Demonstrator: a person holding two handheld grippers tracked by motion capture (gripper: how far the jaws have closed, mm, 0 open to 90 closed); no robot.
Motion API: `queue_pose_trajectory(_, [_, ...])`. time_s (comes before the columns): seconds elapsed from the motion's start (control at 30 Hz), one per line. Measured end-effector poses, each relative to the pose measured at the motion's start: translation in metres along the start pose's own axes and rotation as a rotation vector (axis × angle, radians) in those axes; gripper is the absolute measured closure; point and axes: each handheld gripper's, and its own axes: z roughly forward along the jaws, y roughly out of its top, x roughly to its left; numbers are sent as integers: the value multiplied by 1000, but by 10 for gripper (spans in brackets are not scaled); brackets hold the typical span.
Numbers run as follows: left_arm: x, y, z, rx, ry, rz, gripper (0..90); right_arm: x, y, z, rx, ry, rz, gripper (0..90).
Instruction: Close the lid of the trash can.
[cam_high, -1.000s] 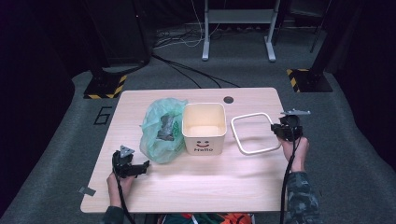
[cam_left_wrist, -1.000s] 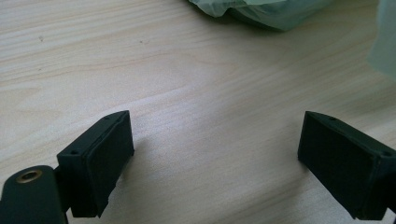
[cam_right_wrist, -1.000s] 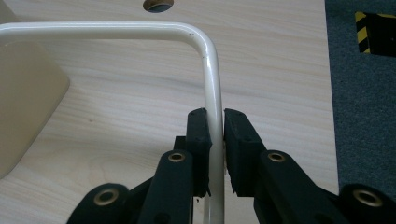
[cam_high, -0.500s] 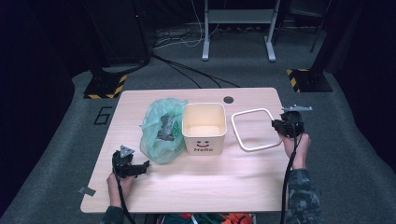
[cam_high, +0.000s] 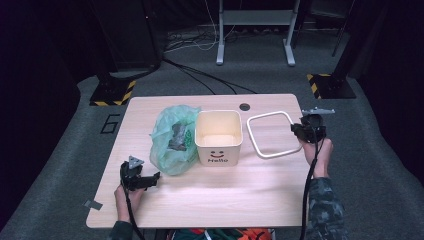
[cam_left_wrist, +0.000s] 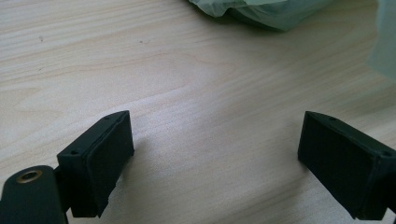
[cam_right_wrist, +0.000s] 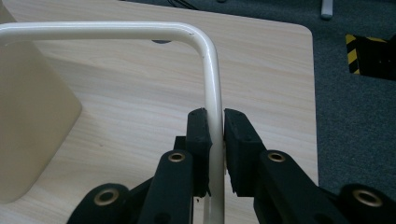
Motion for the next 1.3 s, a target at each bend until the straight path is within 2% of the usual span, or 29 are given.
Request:
queue_pose_trajectory(0.1, [0,0,0,0,0,0,101,0,3,-1,-5,12,4,807])
queue_pose_trajectory(1.3, [0,0,0,1,0,2,101,11,39,-20,-49,1,-39,808])
